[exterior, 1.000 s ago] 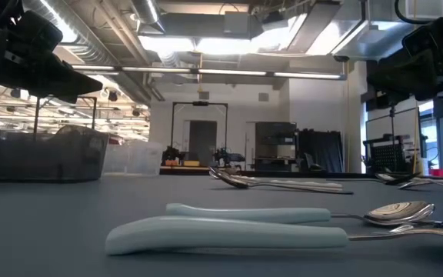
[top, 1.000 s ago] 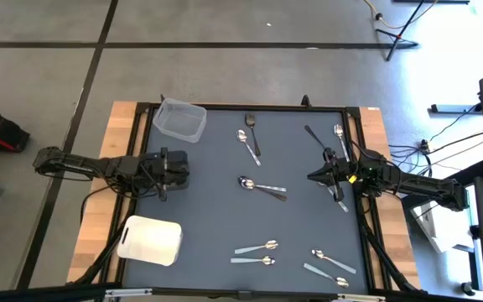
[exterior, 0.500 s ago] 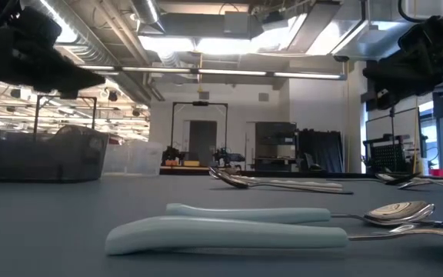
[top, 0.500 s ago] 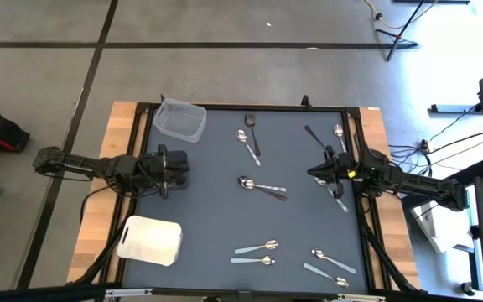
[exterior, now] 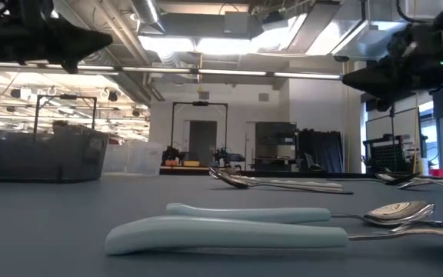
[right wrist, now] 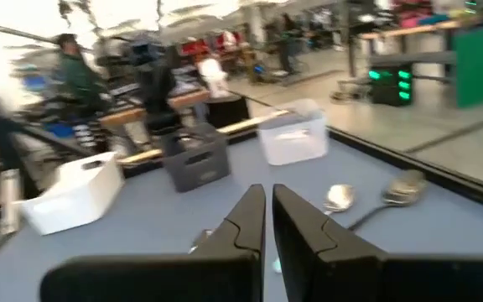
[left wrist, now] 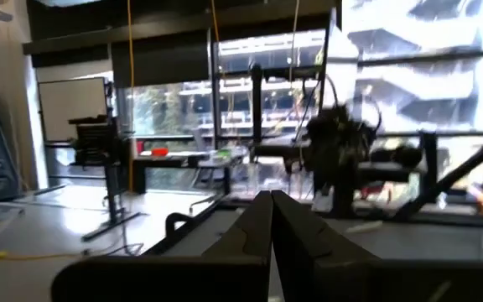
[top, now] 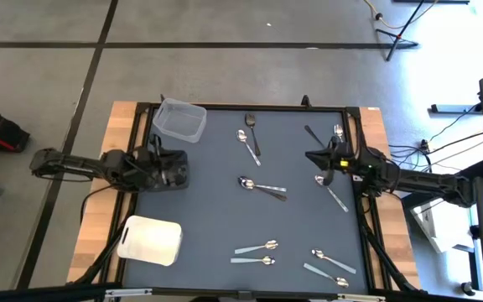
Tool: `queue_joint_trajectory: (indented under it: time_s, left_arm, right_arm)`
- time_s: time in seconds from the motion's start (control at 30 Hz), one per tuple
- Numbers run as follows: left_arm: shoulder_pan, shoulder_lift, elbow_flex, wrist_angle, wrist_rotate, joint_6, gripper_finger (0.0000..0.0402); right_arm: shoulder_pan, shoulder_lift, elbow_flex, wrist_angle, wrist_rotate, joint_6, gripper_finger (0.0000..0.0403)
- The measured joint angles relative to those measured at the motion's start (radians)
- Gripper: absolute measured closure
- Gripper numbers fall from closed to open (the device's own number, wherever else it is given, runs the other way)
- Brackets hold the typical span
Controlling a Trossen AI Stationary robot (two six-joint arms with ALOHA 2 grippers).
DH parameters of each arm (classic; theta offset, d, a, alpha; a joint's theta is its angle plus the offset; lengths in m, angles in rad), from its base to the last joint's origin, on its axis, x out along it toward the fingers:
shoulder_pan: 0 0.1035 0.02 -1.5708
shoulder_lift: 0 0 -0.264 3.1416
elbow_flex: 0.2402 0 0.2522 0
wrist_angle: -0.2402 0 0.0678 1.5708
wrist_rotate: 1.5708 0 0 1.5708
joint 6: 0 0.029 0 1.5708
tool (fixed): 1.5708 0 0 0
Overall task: Sort silverware by color (type)
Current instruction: Put the green spoon into the transparent bin
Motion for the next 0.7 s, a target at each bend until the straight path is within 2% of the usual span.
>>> queue_joint_trajectory:
  time_s: [0.2,0.53,0.7]
  left_arm:
    - [0.072,0.102,0.000,0.089,0.069,-0.001,0.0398]
    - [0.075,0.184,0.000,0.112,0.150,-0.027,0.0398]
    - [0.075,0.187,0.000,0.117,0.155,-0.066,0.0398]
  right_arm:
    - [0.000,0.274,0.111,0.032,0.016,-0.072,0.0381]
    - [0.000,0.698,0.254,0.033,0.043,-0.106,0.0381]
    - [0.000,0.867,0.300,0.032,-0.024,-0.131,0.0367]
